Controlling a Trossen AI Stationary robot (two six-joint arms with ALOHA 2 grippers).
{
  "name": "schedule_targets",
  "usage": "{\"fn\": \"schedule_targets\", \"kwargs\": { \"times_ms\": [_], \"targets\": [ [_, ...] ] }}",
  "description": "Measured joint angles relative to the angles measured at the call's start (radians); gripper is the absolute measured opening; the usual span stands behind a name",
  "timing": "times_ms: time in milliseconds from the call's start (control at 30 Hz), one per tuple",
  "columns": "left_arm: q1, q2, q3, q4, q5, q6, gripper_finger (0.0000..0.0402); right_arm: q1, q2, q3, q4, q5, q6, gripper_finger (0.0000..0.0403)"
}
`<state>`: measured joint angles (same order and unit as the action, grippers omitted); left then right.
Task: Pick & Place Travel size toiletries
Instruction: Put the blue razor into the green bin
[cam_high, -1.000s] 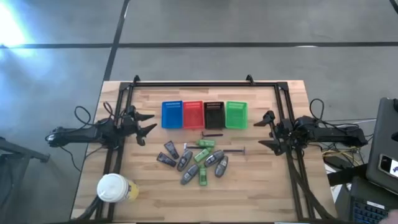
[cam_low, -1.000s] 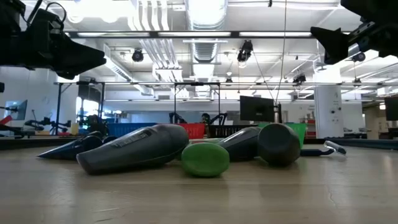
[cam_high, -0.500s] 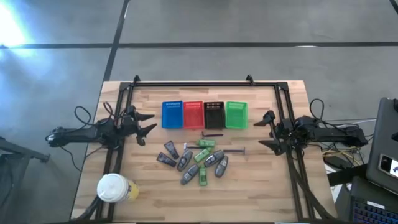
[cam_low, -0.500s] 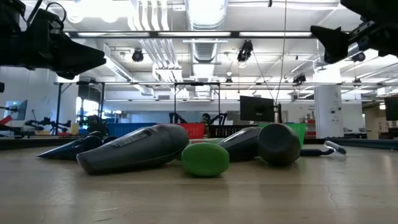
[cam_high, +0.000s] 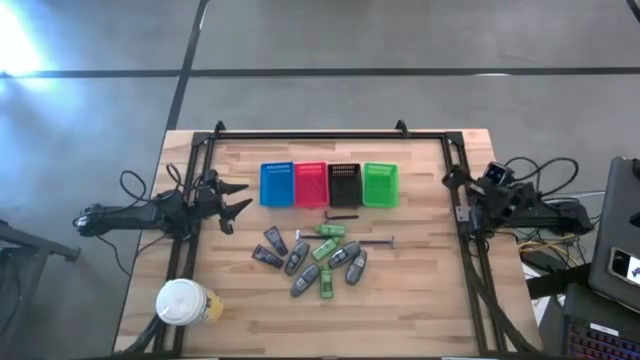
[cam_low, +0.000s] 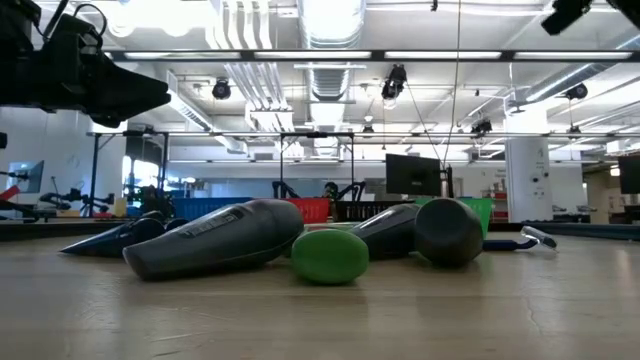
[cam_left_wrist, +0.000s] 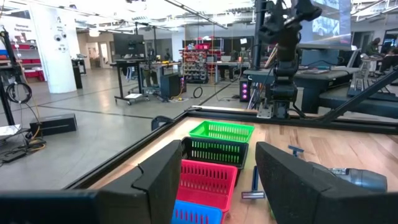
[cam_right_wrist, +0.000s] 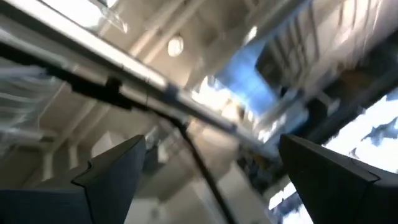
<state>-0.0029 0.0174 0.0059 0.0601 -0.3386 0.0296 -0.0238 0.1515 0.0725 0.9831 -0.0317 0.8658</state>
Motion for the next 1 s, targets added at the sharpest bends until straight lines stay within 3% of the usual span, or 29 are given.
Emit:
{"fn": "schedule_targets", "kwargs": {
  "times_ms": [200,267,367,467,600,700,833,1000],
  "targets": [
    [0.000,0.000,0.000,0.000,0.000,0.000,0.0212,0.000,0.295,0.220,-0.383,-0.091,0.118,0.0364],
    [0.000,0.000,0.000,0.000,0.000,0.000,0.0212,0.000,0.406,0.295,-0.535,-0.198,0.161,0.0364],
    [0.000,0.000,0.000,0.000,0.000,0.000,0.0212,-0.009,0.543,0.413,-0.790,-0.354,0.089,0.0364],
    [0.000,0.000,0.000,0.000,0.000,0.000,0.0212,-0.014,0.652,0.515,-1.188,-0.435,-0.015,0.0364],
    [0.000,0.000,0.000,0.000,0.000,0.000,0.0212,-0.014,0.782,0.631,-1.514,-0.389,-0.006,0.0364],
    [0.000,0.000,0.000,0.000,0.000,0.000,0.0212,-0.014,0.873,0.678,-1.548,-0.380,-0.077,0.0364],
    [0.000,0.000,0.000,0.000,0.000,0.000,0.0212,-0.014,0.982,0.763,-1.615,-0.268,-0.235,0.0364],
    [0.000,0.000,0.000,0.000,0.000,0.000,0.0212,-0.006,1.122,0.859,-1.733,-0.221,-0.458,0.0364]
  ]
}}
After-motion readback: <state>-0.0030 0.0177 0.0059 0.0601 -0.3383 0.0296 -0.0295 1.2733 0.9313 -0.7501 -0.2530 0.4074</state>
